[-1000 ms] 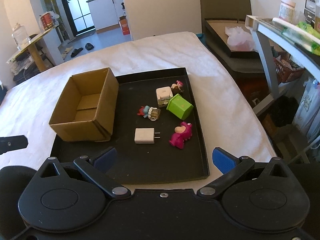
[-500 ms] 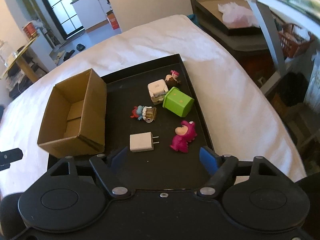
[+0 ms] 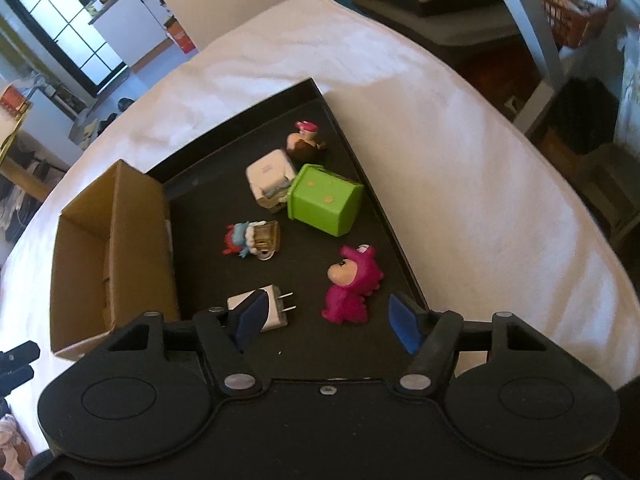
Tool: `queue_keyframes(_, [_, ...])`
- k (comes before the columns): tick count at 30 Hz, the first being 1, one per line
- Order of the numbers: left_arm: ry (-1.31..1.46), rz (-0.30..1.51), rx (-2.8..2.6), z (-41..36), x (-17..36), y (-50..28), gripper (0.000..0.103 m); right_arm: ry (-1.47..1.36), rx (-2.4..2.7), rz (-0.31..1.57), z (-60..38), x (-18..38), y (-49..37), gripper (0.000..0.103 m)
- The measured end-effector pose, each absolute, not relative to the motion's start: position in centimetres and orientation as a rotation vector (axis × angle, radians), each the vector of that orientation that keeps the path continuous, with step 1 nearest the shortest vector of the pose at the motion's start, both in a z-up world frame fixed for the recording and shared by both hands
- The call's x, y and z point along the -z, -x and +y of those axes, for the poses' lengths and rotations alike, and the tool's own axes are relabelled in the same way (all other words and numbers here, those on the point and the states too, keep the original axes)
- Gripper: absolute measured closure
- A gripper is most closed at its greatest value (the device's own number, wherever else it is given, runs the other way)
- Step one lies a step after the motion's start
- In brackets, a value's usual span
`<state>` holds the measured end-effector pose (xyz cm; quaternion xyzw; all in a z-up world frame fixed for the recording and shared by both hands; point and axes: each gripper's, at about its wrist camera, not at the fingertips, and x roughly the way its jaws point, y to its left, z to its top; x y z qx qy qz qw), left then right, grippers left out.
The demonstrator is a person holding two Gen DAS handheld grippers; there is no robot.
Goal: Organize rigid objects
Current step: 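Grip the cardboard box wall with the left tool while the right tool reaches the pink plush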
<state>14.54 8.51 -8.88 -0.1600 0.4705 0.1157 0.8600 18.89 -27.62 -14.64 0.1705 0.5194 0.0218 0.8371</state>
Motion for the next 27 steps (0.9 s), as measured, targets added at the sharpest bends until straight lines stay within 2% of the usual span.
queue_keyframes(2, [0.342,0.993,-0.241,8.8,9.2,-15.0,0.045,-0.363,-0.042,1.117,-27.9,15.4,-19.6,0.043])
queue_keyframes(7, [0.348,1.02,-0.247,9.5,10.2,-16.3,0.051,-0.402,-0.053,1.158,-28.4,17.3,-20.7,0.044])
queue_keyframes(12, [0.32,1.026,-0.284,10.0,11.1,-17.6,0.053,-0.445,-0.08,1.173,-28.3,18.6,-21.6,0.045])
queue_keyframes(17, [0.322,1.05,-0.28,10.3,12.1,-18.6,0.066,-0.489,-0.053,1.197,-28.7,19.7,-22.4,0.045])
queue_keyframes(21, [0.335,1.073,-0.281,10.5,13.0,-19.1,0.068,-0.538,-0.004,1.216,-29.5,20.8,-22.8,0.052])
queue_keyframes(27, [0.334,1.102,-0.296,10.4,14.5,-19.4,0.085,-0.548,0.026,1.231,-29.5,21.7,-22.8,0.052])
